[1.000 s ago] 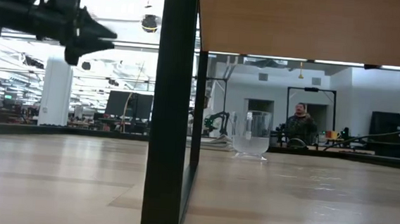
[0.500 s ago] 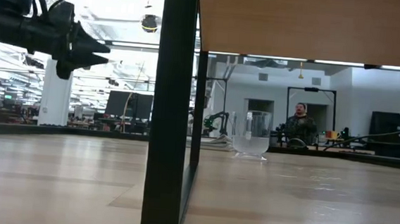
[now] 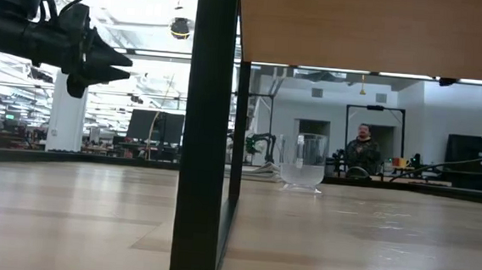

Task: Stack small to large cups/mugs on shelf
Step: Put the transparent mug on the shelf

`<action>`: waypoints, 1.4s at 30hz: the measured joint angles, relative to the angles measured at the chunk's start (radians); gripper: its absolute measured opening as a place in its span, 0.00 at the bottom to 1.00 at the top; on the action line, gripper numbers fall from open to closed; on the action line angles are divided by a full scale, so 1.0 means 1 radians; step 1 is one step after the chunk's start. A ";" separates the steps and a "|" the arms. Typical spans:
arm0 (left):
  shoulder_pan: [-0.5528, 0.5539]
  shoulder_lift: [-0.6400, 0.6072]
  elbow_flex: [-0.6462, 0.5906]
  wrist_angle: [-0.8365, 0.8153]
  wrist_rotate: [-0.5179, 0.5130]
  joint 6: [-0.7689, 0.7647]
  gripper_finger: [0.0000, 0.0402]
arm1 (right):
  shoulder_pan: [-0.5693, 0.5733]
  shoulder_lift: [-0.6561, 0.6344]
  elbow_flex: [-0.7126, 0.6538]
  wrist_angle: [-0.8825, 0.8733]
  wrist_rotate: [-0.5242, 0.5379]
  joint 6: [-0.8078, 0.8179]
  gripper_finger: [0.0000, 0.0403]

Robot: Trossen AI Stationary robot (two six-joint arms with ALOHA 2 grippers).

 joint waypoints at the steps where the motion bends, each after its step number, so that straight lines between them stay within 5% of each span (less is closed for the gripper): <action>1: 0.000 0.000 0.000 0.000 0.000 -0.010 0.38 | 0.000 0.000 0.000 -0.011 0.000 0.000 0.59; 24: 0.000 0.000 0.000 0.000 -0.009 -0.035 0.38 | 0.000 0.000 0.000 0.123 0.023 0.154 0.59; 42: 0.000 0.000 0.001 0.000 -0.009 -0.035 0.38 | 0.000 0.000 0.000 0.123 -0.084 0.071 0.59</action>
